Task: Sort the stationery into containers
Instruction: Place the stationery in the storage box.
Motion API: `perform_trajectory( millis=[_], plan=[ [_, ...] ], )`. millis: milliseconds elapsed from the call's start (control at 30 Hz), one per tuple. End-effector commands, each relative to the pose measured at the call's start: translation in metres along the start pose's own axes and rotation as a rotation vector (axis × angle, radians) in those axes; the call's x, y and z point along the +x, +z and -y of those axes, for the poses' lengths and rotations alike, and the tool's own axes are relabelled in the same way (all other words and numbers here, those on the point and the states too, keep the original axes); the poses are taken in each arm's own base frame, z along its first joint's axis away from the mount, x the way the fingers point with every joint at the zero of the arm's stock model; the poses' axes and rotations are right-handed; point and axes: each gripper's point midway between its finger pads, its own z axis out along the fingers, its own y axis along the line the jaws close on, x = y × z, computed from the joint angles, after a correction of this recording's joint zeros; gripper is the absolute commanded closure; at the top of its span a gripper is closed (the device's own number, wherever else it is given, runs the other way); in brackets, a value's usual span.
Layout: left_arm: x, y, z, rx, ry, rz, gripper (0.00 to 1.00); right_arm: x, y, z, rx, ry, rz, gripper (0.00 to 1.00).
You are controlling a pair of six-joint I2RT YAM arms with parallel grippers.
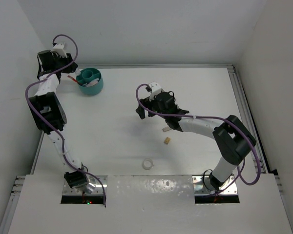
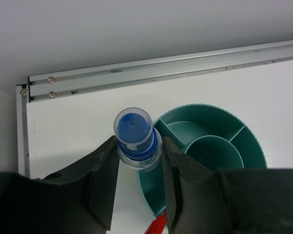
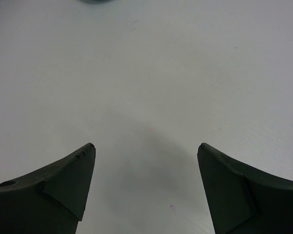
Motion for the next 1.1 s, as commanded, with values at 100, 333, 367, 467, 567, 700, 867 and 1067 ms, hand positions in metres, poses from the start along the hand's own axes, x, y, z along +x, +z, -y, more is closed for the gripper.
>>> perform_trajectory(
  millis=[100, 333, 367, 467, 567, 700, 867, 1067],
  plan=[
    [-0.021, -0.01, 0.017, 0.032, 0.041, 0.022, 1.0, -0.023, -0.009, -0.003, -0.005, 0.005, 0.065, 0.17],
    [0.01, -0.002, 0.034, 0.102, -0.003, -0.041, 1.0, -0.024, -0.007, -0.004, -0.009, 0.005, 0.063, 0.17],
    [0.008, -0.002, 0.035, 0.104, -0.001, -0.037, 1.0, -0.023, -0.007, -0.004, -0.009, 0.002, 0.057, 0.17],
    [-0.009, -0.007, 0.036, 0.097, 0.025, 0.0, 1.0, -0.025, -0.006, -0.005, -0.012, -0.009, 0.056, 0.17],
    [-0.022, -0.01, 0.032, 0.085, 0.053, 0.022, 1.0, -0.026, -0.005, -0.006, -0.015, -0.009, 0.055, 0.17],
    [-0.011, -0.007, 0.032, 0.082, 0.047, -0.008, 1.0, -0.026, -0.005, -0.006, -0.017, -0.006, 0.058, 0.17],
    [0.022, -0.002, 0.031, 0.084, 0.018, -0.067, 1.0, -0.025, -0.008, -0.004, -0.013, -0.013, 0.053, 0.17],
    [0.03, 0.002, 0.023, 0.051, 0.044, -0.081, 0.68, -0.026, -0.01, -0.005, -0.01, -0.015, 0.055, 0.17]
  ],
)
